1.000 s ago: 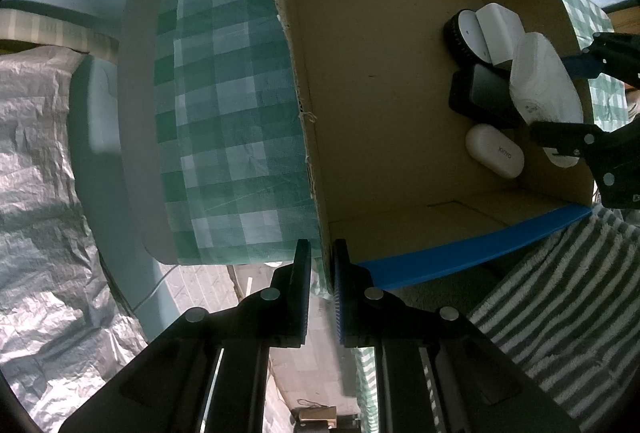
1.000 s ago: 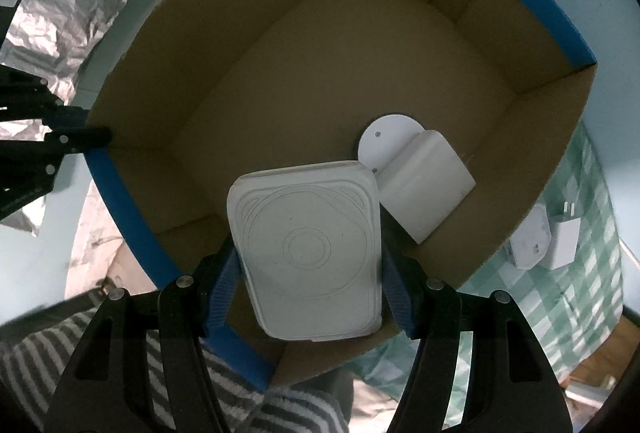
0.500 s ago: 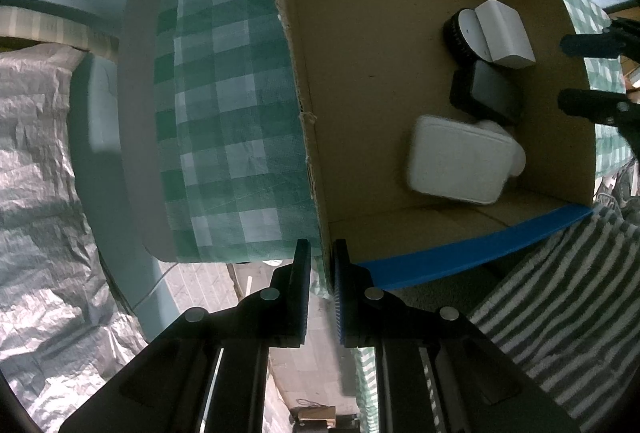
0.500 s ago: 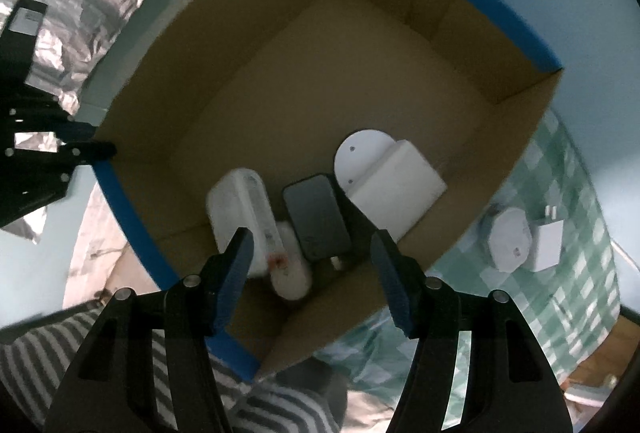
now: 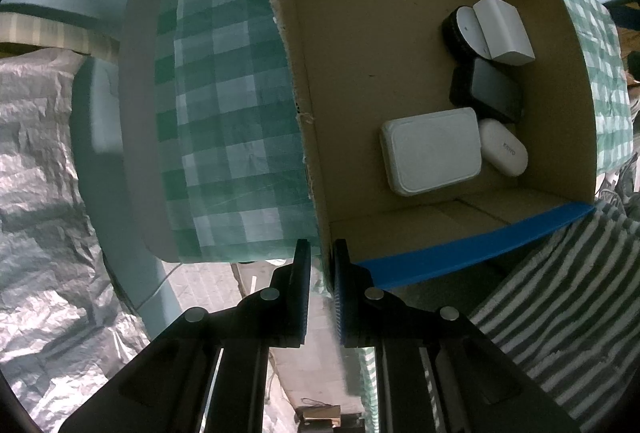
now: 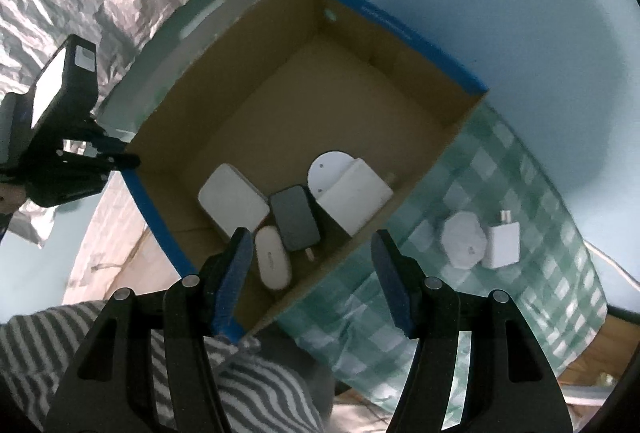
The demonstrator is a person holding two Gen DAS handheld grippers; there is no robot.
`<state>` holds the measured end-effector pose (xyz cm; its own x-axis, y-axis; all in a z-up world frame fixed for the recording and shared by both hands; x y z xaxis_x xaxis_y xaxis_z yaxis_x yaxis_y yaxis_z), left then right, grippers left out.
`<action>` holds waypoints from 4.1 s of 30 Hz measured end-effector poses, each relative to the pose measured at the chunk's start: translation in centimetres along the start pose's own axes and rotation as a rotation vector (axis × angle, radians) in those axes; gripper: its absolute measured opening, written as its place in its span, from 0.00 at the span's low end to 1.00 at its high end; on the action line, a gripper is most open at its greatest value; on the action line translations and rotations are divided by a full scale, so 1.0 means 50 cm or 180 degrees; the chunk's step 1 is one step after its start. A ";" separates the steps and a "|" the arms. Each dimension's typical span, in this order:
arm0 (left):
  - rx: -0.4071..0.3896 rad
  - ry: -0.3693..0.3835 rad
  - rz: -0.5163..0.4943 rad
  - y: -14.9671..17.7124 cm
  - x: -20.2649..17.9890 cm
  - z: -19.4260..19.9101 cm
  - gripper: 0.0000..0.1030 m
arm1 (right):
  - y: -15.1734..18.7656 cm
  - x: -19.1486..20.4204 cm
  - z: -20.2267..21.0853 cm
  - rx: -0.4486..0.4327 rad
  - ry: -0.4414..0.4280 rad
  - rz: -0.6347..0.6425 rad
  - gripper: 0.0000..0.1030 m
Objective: Organize rigid objects
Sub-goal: 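Move the right gripper back to the white octagonal case, then grasp the white octagonal case with the right gripper, then carry the octagonal case over the box with the right gripper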
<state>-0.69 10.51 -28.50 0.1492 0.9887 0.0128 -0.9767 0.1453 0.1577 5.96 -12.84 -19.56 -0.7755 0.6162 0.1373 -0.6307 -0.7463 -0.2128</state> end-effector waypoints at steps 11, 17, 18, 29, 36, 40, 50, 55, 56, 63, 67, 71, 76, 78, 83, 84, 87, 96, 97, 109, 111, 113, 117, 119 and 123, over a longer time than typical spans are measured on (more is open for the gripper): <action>0.0009 -0.0030 0.0010 0.001 -0.002 0.002 0.10 | 0.018 -0.065 0.023 -0.0048 0.0100 -0.0108 0.62; 0.0005 -0.0025 0.0035 0.002 0.000 0.002 0.10 | 0.039 -0.137 -0.007 0.0039 0.0176 -0.0239 0.62; 0.0005 -0.0017 0.0051 0.002 0.001 0.003 0.10 | 0.044 -0.153 -0.017 0.0064 0.0173 -0.0257 0.62; 0.0018 -0.0027 0.0100 0.003 0.003 0.001 0.10 | 0.063 -0.268 -0.143 0.0376 0.0326 -0.0132 0.62; 0.0044 -0.0018 0.0141 0.002 0.005 -0.002 0.10 | 0.052 -0.289 -0.201 0.0493 0.0466 0.0171 0.62; 0.0057 -0.0017 0.0154 0.001 0.005 -0.003 0.10 | 0.042 -0.284 -0.225 0.0525 0.0522 0.0371 0.62; 0.0068 -0.0013 0.0180 0.001 0.006 -0.004 0.10 | 0.048 -0.284 -0.273 0.0790 0.0550 0.0394 0.59; 0.0060 -0.0013 0.0178 0.003 0.005 -0.004 0.10 | 0.057 -0.321 -0.270 0.0865 0.0231 -0.0426 0.55; 0.0060 -0.0016 0.0174 0.003 0.005 -0.003 0.10 | 0.062 -0.331 -0.270 0.0879 0.0144 -0.0668 0.55; 0.0055 -0.0018 0.0146 0.003 0.003 -0.003 0.10 | 0.083 -0.337 -0.276 0.0807 0.0028 -0.1103 0.55; 0.0048 -0.0039 0.0117 0.002 0.000 -0.002 0.10 | 0.097 -0.327 -0.290 0.0799 0.0089 -0.1166 0.55; 0.0040 -0.0029 0.0112 0.002 -0.001 -0.002 0.10 | 0.083 -0.316 -0.295 0.0799 0.0186 -0.1147 0.53; 0.0021 -0.0027 0.0104 0.003 0.000 -0.001 0.10 | 0.092 -0.287 -0.296 0.0784 0.0214 -0.1238 0.53; 0.0018 -0.0031 0.0100 0.003 0.000 -0.001 0.10 | 0.101 -0.284 -0.291 0.0760 0.0190 -0.1223 0.53; -0.0001 -0.0041 0.0088 0.004 0.000 -0.001 0.10 | 0.113 -0.268 -0.259 0.0697 0.0149 -0.1193 0.53; -0.0002 -0.0040 0.0087 0.004 0.000 -0.001 0.10 | 0.113 -0.265 -0.249 0.0678 0.0136 -0.1189 0.53; -0.0005 -0.0045 0.0081 0.004 -0.001 -0.001 0.10 | 0.114 -0.254 -0.219 0.0627 0.0114 -0.1183 0.53; -0.0020 -0.0047 0.0057 0.003 -0.002 0.002 0.10 | 0.110 -0.197 -0.122 0.0417 0.0035 -0.1038 0.53; -0.0020 -0.0042 0.0055 0.004 -0.002 0.002 0.10 | 0.110 -0.195 -0.109 0.0393 0.0020 -0.1018 0.53; -0.0033 -0.0023 0.0018 0.002 0.001 -0.001 0.10 | 0.005 -0.095 -0.015 0.0141 -0.0187 -0.0659 0.53; -0.0037 -0.0018 0.0017 0.002 0.001 -0.001 0.10 | -0.008 -0.077 -0.020 0.0128 -0.0208 -0.0589 0.53; -0.0041 -0.0014 0.0021 0.004 -0.001 0.000 0.10 | -0.019 -0.063 -0.029 0.0129 -0.0223 -0.0552 0.53; -0.0038 -0.0004 0.0029 0.004 0.001 0.000 0.10 | -0.039 -0.031 -0.057 0.0185 -0.0248 -0.0428 0.53; -0.0039 0.0004 0.0032 0.004 0.001 0.000 0.10 | -0.044 -0.019 -0.072 0.0231 -0.0253 -0.0375 0.53; -0.0039 0.0002 0.0025 0.004 0.000 0.000 0.10 | -0.048 0.004 -0.107 0.0340 -0.0258 -0.0297 0.53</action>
<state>-0.88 10.52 -28.45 0.1415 0.9898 0.0135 -0.9797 0.1381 0.1455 7.48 -9.57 -24.22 -0.7104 0.6651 0.2302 -0.6962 -0.7119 -0.0918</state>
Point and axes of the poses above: each gripper's, at about its wrist camera, not at the fingertips, and z roughly against the way its jaws point, x to its left, y to its underside, the point moved 4 cm from there along -z, roughly the way its jaws point, and after that the axes turned 2 degrees about z, right-handed, at the moved point
